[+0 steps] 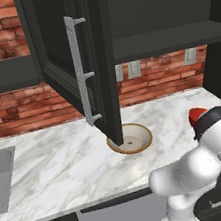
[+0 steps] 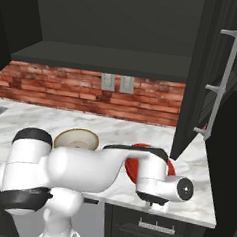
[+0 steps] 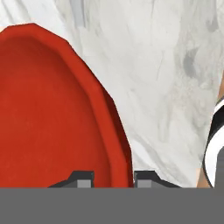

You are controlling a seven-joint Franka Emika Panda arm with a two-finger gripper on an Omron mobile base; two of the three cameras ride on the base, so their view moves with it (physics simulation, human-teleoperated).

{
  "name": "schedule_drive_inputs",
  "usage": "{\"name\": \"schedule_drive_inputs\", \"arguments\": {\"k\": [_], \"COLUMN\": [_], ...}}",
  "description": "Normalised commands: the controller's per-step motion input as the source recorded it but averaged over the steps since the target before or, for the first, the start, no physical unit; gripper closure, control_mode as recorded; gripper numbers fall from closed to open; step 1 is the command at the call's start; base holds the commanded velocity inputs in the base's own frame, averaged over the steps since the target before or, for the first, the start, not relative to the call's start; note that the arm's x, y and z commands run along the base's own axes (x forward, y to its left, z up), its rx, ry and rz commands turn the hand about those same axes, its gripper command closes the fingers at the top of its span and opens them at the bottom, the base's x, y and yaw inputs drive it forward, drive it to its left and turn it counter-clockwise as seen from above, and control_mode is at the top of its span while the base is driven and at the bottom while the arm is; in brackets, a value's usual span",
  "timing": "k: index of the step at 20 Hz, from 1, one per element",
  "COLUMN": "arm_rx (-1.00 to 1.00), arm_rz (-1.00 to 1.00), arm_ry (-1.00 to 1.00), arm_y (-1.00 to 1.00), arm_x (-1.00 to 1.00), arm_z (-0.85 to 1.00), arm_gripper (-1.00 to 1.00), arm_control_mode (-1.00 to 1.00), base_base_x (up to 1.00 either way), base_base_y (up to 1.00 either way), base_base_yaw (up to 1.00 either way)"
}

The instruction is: Open the cabinet. Pick the bowls from the counter and place them in the cabinet. Then close the cabinet.

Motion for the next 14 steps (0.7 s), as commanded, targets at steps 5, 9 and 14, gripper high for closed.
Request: {"name": "schedule_drive_inputs", "arguments": {"k": [5, 9, 14], "arm_rx": [-0.16, -0.17, -0.14], "arm_rz": [-0.07, -0.06, -0.08], "arm_ry": [-0.46, -0.36, -0.27], "arm_y": [0.90, 0.92, 0.56], "arm_x": [-0.66, -0.47, -0.54], "arm_z": [0.61, 0.97, 1.00], "arm_gripper": [1.00, 1.00, 1.00], "arm_control_mode": [-1.00, -1.00, -1.00], "base_base_x": [0.00, 0.00, 0.00], "base_base_y": [0.00, 0.00, 0.00], "base_base_yaw": [0.00, 0.00, 0.00]}}
